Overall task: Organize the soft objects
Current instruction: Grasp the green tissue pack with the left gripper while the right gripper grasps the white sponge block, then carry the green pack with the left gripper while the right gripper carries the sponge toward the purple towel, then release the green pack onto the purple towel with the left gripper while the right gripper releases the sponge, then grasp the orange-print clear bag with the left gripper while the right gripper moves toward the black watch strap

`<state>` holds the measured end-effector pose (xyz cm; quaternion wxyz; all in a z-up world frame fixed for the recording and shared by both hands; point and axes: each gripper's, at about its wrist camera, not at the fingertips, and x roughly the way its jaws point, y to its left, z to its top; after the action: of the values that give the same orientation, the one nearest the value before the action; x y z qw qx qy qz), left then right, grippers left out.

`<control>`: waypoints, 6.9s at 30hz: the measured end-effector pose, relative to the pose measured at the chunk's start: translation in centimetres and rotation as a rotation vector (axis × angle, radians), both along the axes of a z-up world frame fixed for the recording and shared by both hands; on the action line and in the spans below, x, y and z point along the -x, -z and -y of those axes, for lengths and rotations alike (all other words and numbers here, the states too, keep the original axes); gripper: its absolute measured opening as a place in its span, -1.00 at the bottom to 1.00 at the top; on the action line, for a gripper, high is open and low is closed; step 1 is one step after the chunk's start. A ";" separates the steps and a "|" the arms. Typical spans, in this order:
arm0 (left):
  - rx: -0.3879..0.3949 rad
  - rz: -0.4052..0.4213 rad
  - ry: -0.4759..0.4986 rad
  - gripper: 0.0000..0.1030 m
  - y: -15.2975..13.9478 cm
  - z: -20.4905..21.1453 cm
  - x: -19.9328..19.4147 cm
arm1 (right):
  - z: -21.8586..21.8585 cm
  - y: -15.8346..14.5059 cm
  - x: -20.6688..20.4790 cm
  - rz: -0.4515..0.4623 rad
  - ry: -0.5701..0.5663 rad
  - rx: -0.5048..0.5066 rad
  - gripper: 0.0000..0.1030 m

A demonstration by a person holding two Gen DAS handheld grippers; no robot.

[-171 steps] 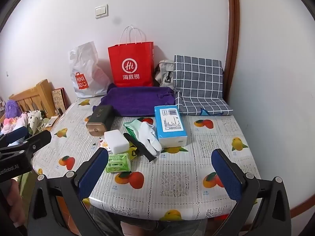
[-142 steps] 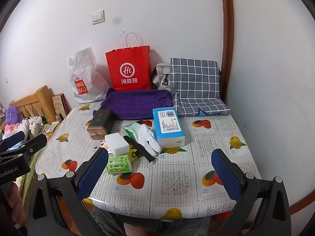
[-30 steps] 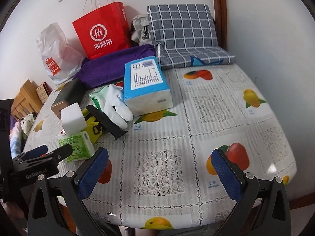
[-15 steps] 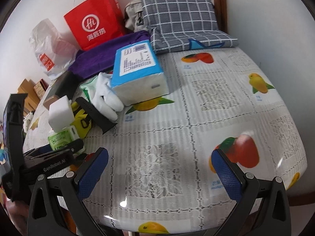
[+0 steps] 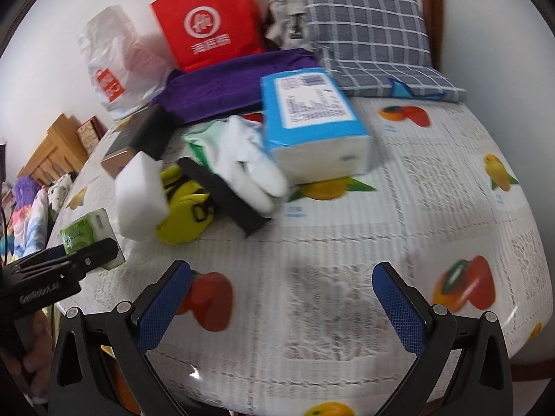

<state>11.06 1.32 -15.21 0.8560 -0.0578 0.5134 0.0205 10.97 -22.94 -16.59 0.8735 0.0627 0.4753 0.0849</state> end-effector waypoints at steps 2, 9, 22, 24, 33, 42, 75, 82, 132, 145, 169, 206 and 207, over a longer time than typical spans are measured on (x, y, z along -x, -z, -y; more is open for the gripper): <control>0.001 -0.005 -0.032 0.38 0.3 -1.6 0.0 | -1.2 -0.3 -0.1 0.013 -0.028 -0.001 1.00; -0.039 -0.019 -0.116 0.38 1.7 -6.1 -0.2 | -6.0 -1.1 -1.1 0.076 -0.136 0.019 0.99; 0.037 -0.043 -0.152 0.39 3.5 -9.2 -0.8 | -13.4 0.4 -4.0 0.123 -0.313 0.144 0.55; 0.035 -0.041 -0.151 0.39 3.7 -9.2 -0.9 | -13.6 0.7 -4.0 0.122 -0.316 0.155 0.01; 0.030 -0.046 -0.139 0.46 4.5 -8.7 -1.4 | -7.5 -0.7 -1.5 0.180 -0.197 0.135 -0.01; -0.072 -0.064 -0.132 0.63 5.1 -7.8 -2.0 | 1.7 0.7 0.9 0.113 -0.027 0.106 -0.01; 0.017 0.024 -0.052 0.44 -1.3 -7.0 -2.0 | 4.7 -2.5 0.9 0.159 -0.055 0.066 -0.03; -0.003 0.088 -0.017 0.44 -4.2 -6.2 -3.0 | 4.1 -5.8 -1.1 0.197 -0.072 0.083 -0.02; 0.091 0.120 0.007 0.45 -7.5 -6.0 -30.6 | -2.9 -8.0 -30.2 0.195 -0.075 0.012 -0.02; 0.110 0.017 0.036 0.45 -1.2 -5.5 -35.6 | -4.2 -0.2 -35.7 0.020 -0.137 0.008 -0.02; 0.226 -0.030 0.029 0.62 2.1 -5.0 -37.9 | -4.2 3.6 -37.9 -0.134 -0.125 0.007 0.21; 0.195 0.110 0.139 0.60 -7.0 -3.9 -26.6 | -4.9 -2.9 -18.6 0.083 -0.226 0.081 0.00; 0.190 0.110 0.138 0.60 -7.1 -4.2 -25.6 | -4.8 -2.8 -17.6 0.077 -0.232 0.056 -0.04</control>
<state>36.62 5.51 -8.08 0.8729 -0.1043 0.4680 -0.0904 28.60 -18.17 -13.74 0.8769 -0.0204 0.4476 0.1742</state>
